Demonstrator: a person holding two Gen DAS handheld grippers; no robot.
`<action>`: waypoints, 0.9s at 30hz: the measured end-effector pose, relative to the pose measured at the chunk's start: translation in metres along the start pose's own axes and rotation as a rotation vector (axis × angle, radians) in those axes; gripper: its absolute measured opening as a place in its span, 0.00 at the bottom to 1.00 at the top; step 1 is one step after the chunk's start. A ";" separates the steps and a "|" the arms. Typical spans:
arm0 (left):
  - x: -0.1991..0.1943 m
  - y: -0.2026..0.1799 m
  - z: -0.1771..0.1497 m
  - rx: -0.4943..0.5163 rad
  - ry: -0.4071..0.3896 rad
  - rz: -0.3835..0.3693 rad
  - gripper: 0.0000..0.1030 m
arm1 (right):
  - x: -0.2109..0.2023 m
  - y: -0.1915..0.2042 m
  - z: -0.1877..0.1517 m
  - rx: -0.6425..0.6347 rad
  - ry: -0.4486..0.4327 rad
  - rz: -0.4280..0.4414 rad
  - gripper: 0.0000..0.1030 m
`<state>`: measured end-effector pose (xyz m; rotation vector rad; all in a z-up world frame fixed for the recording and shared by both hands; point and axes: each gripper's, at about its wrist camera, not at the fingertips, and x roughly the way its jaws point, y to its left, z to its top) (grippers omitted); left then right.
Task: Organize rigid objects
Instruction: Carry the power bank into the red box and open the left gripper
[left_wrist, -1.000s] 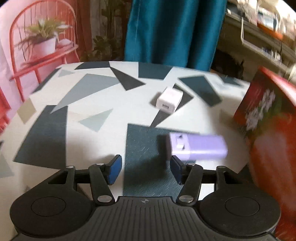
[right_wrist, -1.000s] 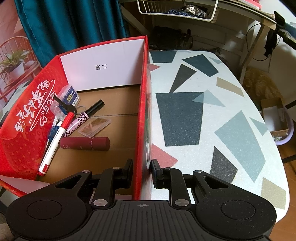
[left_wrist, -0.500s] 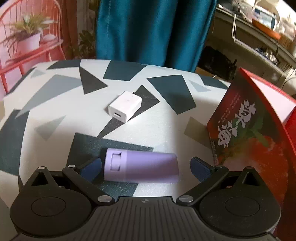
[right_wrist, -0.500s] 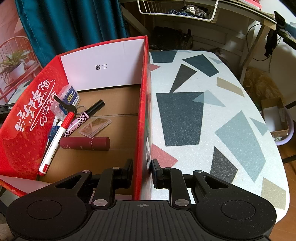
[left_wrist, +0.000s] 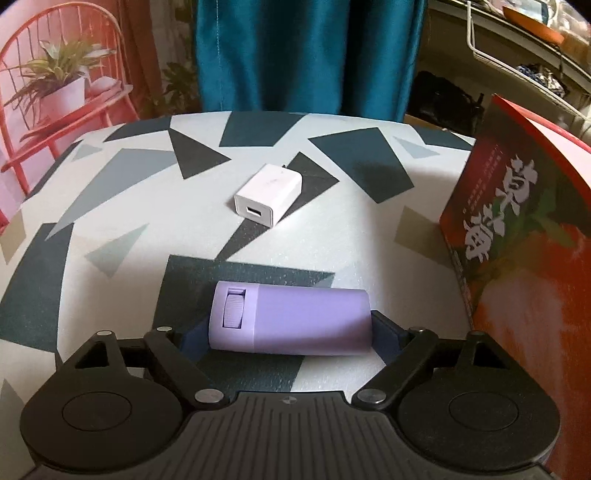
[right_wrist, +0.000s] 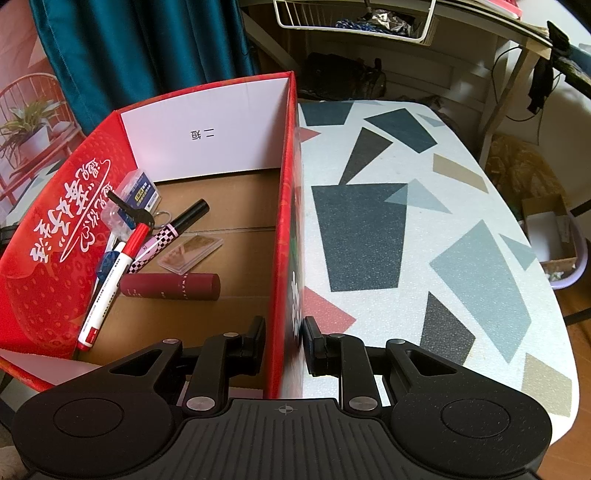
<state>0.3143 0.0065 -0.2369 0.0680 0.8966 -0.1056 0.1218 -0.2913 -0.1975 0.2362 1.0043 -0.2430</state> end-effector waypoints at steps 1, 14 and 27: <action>-0.001 0.001 -0.002 0.009 -0.001 -0.005 0.86 | 0.000 0.000 0.000 0.000 0.000 0.000 0.21; -0.031 0.012 -0.036 0.125 -0.077 -0.090 0.86 | 0.001 0.000 -0.001 -0.002 0.004 -0.010 0.18; -0.070 0.010 -0.009 0.123 -0.213 -0.158 0.85 | 0.001 0.001 0.000 -0.014 0.008 -0.028 0.15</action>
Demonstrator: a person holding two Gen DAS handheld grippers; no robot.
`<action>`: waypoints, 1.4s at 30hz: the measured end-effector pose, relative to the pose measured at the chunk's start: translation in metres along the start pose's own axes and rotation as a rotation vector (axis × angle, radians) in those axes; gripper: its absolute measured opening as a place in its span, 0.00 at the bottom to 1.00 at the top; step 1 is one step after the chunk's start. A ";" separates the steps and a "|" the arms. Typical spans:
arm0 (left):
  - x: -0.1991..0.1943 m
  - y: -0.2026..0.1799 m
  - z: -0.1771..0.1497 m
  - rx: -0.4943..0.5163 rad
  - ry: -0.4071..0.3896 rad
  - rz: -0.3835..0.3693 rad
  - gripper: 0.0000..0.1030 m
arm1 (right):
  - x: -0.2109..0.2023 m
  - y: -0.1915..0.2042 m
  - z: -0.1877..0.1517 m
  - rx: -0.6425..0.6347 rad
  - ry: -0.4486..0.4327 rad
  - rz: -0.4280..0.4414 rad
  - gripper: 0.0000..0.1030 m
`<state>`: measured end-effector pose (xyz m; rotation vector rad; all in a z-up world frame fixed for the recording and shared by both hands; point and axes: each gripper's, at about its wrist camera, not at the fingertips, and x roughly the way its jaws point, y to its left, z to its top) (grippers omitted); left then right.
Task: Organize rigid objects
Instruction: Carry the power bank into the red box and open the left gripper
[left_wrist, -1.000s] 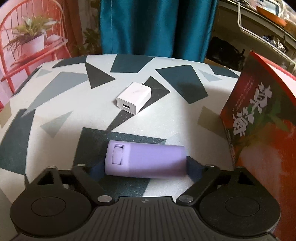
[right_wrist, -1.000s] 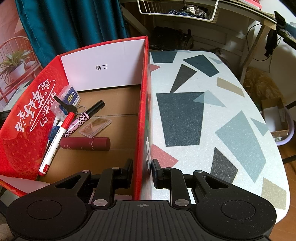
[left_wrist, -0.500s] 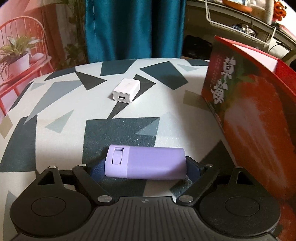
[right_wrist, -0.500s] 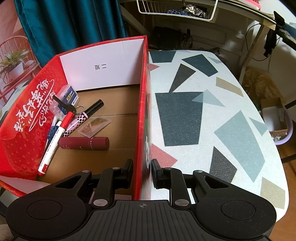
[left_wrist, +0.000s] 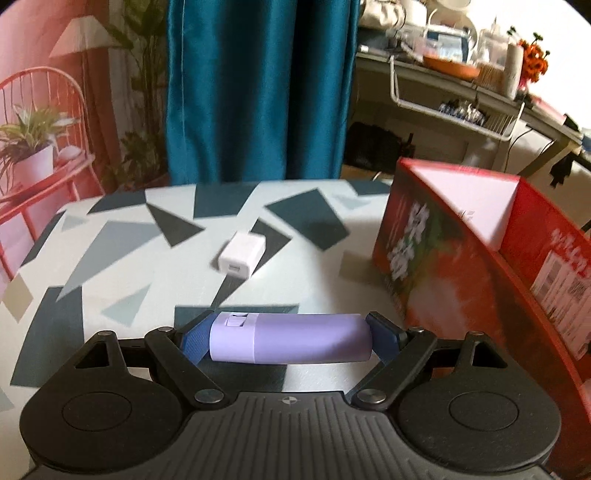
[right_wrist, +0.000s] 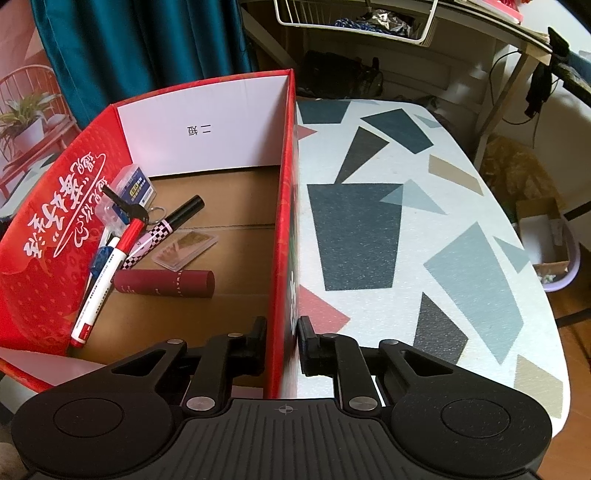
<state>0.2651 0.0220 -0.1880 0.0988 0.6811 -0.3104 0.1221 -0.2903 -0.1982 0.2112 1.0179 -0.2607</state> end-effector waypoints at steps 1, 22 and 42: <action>-0.003 -0.002 0.003 0.003 -0.009 -0.010 0.85 | 0.000 0.000 0.000 0.001 -0.002 0.000 0.15; -0.006 -0.113 0.061 0.403 -0.149 -0.251 0.86 | 0.000 0.000 0.000 0.001 -0.004 0.002 0.16; 0.052 -0.152 0.065 0.546 -0.044 -0.344 0.91 | 0.000 0.000 0.001 0.002 -0.004 0.009 0.17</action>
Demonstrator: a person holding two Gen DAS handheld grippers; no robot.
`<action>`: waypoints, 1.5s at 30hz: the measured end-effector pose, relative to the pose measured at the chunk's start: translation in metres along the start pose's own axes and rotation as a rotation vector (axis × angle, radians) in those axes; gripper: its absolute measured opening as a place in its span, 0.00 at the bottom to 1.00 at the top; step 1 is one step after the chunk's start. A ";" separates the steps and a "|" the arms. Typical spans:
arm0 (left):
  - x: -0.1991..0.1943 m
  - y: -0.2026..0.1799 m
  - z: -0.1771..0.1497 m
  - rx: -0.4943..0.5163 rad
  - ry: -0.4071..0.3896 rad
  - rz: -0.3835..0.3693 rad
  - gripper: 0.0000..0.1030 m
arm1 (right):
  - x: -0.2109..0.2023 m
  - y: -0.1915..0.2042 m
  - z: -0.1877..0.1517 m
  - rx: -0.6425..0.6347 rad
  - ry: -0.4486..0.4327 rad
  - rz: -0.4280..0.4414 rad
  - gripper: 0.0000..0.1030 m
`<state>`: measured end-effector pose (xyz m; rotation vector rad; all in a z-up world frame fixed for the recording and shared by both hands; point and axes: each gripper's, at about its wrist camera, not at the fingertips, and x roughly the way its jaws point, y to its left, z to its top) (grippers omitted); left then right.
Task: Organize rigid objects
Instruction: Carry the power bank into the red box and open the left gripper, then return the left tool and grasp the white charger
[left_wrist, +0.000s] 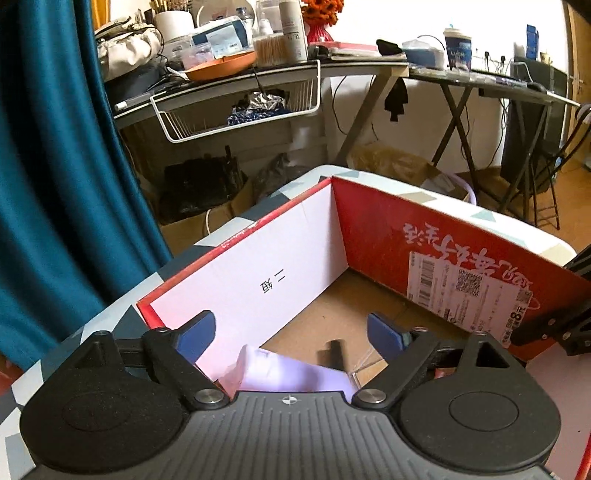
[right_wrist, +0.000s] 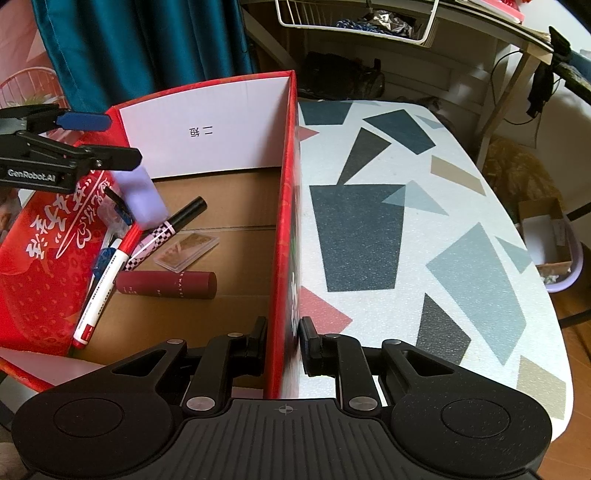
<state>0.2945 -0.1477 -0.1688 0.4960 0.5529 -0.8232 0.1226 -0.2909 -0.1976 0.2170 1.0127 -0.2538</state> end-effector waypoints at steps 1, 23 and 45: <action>-0.002 0.002 0.000 -0.006 -0.006 -0.001 0.92 | 0.000 0.000 0.000 -0.001 0.001 0.002 0.17; -0.028 0.163 -0.082 -0.573 0.042 0.417 0.91 | 0.000 -0.001 -0.001 0.002 0.000 0.006 0.18; 0.022 0.153 -0.127 -0.478 0.191 0.420 0.36 | 0.000 0.000 -0.001 -0.009 0.002 0.002 0.18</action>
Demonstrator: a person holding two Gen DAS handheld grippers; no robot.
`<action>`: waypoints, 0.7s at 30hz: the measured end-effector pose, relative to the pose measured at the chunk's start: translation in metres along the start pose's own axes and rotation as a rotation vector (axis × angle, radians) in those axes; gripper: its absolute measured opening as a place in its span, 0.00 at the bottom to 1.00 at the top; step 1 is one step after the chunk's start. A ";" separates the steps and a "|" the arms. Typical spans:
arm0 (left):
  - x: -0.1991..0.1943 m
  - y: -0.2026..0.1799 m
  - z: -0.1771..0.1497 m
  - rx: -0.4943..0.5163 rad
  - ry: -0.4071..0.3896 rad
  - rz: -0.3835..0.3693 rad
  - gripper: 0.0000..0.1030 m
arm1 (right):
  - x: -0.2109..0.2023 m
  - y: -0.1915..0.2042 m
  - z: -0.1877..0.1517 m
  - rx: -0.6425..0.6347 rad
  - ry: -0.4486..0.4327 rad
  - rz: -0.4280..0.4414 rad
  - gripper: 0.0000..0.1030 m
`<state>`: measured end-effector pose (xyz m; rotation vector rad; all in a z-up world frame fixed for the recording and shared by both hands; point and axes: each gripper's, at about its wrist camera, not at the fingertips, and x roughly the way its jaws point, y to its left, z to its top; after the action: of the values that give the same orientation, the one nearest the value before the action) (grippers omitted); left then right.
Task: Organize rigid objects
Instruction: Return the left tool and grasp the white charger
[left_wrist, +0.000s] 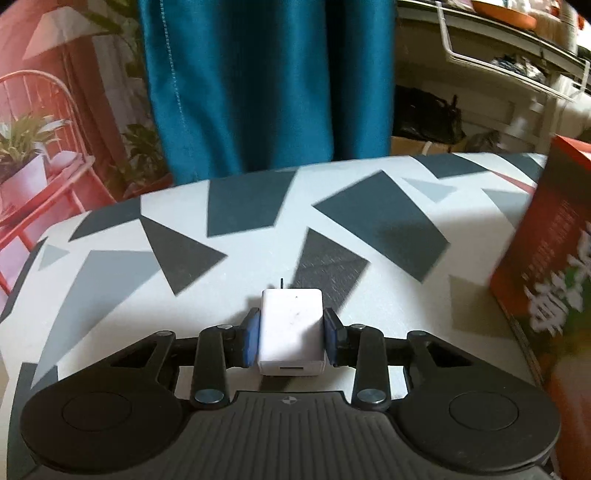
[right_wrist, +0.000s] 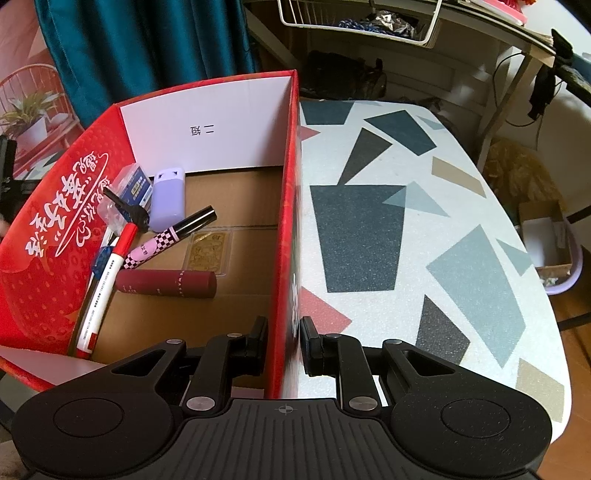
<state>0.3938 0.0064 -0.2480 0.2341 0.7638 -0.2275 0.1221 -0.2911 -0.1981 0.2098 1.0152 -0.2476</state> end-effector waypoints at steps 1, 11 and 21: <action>-0.004 -0.001 -0.003 0.006 0.001 -0.012 0.36 | 0.000 0.000 0.000 0.001 0.000 0.000 0.18; -0.054 -0.031 -0.058 0.016 -0.014 -0.094 0.36 | -0.001 -0.001 -0.001 0.009 -0.010 -0.003 0.18; -0.086 -0.050 -0.090 -0.042 -0.025 -0.044 0.36 | -0.001 -0.001 -0.001 0.011 -0.013 0.001 0.18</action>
<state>0.2601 -0.0047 -0.2564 0.1748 0.7484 -0.2552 0.1201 -0.2918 -0.1975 0.2178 1.0009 -0.2535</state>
